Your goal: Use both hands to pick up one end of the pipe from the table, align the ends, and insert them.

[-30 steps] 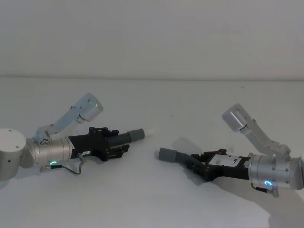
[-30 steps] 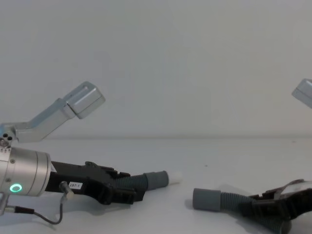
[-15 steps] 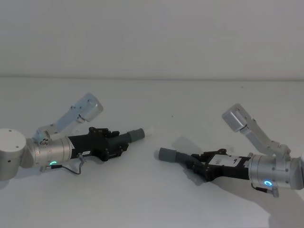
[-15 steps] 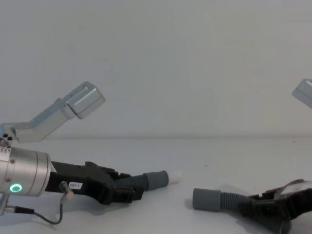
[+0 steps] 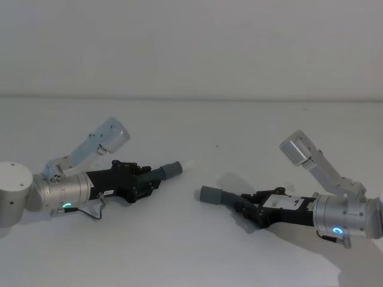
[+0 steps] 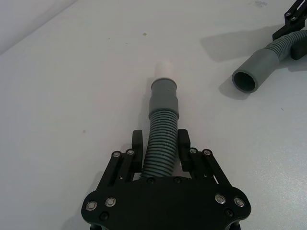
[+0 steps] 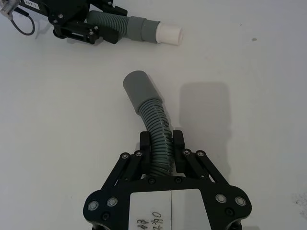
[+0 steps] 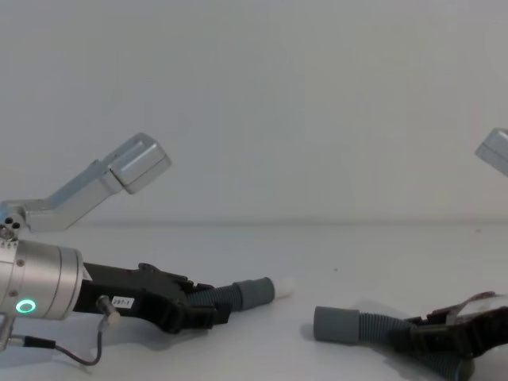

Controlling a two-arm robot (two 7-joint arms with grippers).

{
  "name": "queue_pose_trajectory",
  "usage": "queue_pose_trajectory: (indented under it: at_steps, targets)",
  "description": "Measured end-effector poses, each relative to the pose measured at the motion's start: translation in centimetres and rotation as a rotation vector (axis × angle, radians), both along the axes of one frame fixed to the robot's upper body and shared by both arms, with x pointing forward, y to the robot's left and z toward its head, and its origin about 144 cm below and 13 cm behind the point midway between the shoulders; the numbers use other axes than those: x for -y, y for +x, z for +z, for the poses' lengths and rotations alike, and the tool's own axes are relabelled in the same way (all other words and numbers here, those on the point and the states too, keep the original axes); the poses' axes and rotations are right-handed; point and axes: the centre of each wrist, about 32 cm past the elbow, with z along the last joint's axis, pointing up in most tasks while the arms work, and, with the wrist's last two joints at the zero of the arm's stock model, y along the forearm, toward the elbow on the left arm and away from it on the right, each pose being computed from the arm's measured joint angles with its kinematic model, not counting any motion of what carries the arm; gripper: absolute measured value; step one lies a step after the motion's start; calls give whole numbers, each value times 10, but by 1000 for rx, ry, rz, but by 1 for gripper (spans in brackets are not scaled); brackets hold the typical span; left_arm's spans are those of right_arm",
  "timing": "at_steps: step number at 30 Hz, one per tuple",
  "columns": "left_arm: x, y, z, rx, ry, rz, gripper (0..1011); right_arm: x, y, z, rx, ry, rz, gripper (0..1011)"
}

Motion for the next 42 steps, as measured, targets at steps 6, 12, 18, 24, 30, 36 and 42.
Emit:
queue_pose_trajectory:
  at_steps: [6,12,18,24,30,36,42]
  targets:
    - [0,0,0,0,0,0,394,0,0,0,0,0,0,265]
    - [0,0,0,0,0,0,347,0,0,0,0,0,0,266]
    - [0,0,0,0,0,0,329,0,0,0,0,0,0,266]
    - [0,0,0,0,0,0,321,0,0,0,0,0,0,266]
    - [0,0,0,0,0,0,320,0,0,0,0,0,0,265]
    - [0,0,0,7,2,-4,320,0,-1,1,6,-5,1,266]
    - [-2,-1,2,42,14,-27,320,1,-4,3,37,-17,-1,266]
